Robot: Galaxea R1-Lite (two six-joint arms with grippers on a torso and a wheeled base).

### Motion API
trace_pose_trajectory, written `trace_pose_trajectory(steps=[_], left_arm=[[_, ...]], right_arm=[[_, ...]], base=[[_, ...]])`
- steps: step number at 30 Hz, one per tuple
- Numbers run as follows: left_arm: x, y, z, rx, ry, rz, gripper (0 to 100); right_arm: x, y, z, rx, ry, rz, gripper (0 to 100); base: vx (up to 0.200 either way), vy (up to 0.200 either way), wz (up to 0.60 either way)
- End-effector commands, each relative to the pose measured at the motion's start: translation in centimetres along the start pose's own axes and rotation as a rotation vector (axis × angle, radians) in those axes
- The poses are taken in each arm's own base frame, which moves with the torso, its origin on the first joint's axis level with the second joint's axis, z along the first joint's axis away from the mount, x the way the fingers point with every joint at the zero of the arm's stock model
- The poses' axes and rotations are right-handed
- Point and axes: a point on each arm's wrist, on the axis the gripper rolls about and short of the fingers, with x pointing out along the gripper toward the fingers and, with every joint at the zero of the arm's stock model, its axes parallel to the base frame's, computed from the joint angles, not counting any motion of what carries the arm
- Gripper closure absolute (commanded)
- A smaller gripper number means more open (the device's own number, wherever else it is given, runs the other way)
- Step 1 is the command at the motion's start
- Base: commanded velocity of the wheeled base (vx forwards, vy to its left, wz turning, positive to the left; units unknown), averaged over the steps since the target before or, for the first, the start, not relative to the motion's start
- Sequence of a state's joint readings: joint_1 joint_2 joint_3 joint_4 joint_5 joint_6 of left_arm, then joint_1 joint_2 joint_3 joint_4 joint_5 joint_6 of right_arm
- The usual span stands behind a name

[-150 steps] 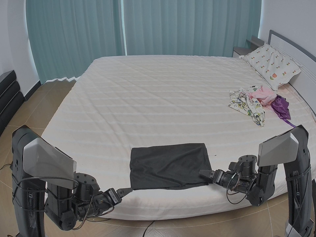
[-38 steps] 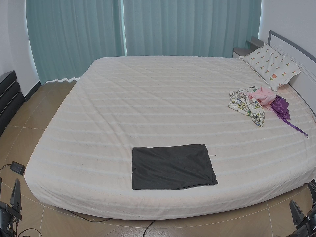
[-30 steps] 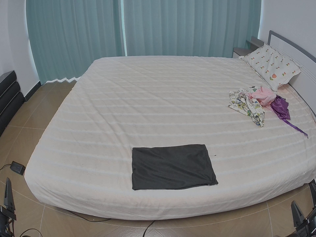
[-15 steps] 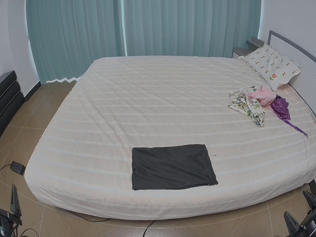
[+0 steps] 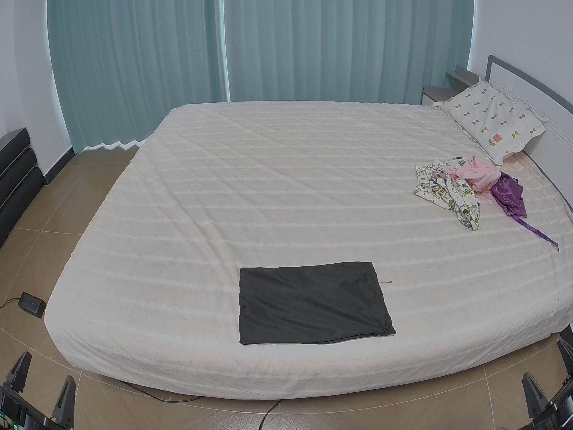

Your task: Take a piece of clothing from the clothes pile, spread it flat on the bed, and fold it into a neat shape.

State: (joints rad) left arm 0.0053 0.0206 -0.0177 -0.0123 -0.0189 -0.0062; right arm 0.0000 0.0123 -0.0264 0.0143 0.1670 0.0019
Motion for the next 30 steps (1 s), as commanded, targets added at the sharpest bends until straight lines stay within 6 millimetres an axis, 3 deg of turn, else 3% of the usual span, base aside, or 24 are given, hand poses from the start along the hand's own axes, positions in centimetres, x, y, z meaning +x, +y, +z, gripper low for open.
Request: trace_pose_trajectory(steps=[1,9,19,26,30], left_arm=[[-0.02,0.04,-0.66,0.024,0.016,0.007,0],[-0.02,0.05,-0.64,0.018,0.014,0.009,0],[-0.02,0.04,-0.64,0.014,0.014,0.007,0],[-0.02,0.04,-0.64,0.014,0.014,0.007,0],[-0.02,0.04,-0.64,0.014,0.014,0.007,0]], right_arm=[[-0.08,-0.04,-0.01,-0.059,-0.012,-0.029,0],[-0.10,-0.23,0.00,0.037,0.002,-0.107,0],[-0.07,-0.14,0.00,-0.146,-0.019,-0.063,0],[0.06,-0.22,0.25,-0.156,-0.078,-0.092,0],[0.06,-0.12,0.15,-0.077,-0.070,-0.050,0]], base=[[0.000,0.000,0.00],[0.000,0.000,0.00],[0.000,0.000,0.00],[0.000,0.000,0.00],[0.000,0.000,0.00]])
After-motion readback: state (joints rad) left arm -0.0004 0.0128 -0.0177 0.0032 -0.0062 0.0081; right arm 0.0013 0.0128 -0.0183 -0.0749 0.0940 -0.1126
